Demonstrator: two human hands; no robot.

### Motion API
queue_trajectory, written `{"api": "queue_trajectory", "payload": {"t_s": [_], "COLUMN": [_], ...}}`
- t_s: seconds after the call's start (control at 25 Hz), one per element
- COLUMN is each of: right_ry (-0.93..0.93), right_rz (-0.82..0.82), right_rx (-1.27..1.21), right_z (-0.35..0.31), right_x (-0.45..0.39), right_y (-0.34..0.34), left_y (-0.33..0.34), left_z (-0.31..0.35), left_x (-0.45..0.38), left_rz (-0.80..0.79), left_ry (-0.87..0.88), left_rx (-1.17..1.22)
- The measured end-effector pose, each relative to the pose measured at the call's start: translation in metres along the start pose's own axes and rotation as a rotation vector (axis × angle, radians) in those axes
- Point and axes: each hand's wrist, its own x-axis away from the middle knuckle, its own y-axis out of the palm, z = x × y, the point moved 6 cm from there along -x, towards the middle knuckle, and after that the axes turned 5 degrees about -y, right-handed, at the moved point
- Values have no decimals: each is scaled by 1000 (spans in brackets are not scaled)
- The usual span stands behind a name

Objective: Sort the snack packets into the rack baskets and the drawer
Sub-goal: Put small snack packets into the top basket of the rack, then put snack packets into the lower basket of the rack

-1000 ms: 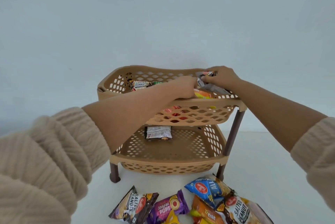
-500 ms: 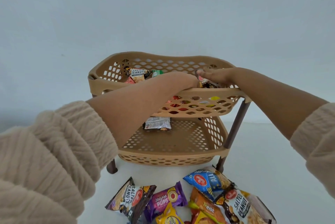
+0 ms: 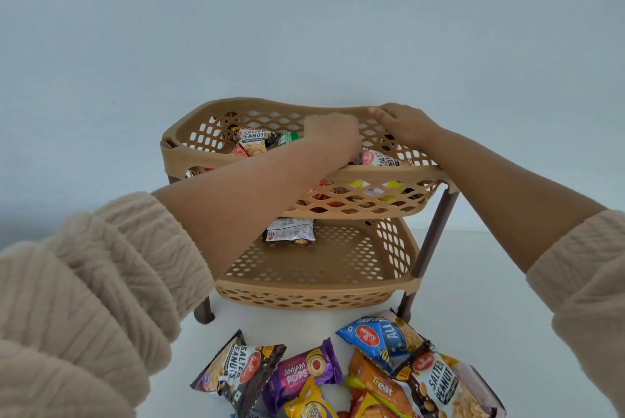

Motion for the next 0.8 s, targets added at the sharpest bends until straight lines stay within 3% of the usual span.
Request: {"api": "queue_trajectory", "payload": {"t_s": [0.12,0.36,0.52,0.64,0.8], "right_ry": [-119,-349,-404,-390,-170], "right_rz": [159,424,408,293,83], "right_rx": [16,-118,-183,-182,-208], "right_z": [-26,-95,-115,-106,-70], "right_x": [14,84,155,212,279], "right_y": [-15,-36,-17,17,78], "left_y": [-32,-59,-47,-10,63], "left_z": [0,-13,-30,-58,-86], "left_x": [20,93,167,212,269], "left_rz": [370,557,608,532,356], "left_ry": [66,254,322,226,19], "left_rx": [-42,128,156,221,397]}}
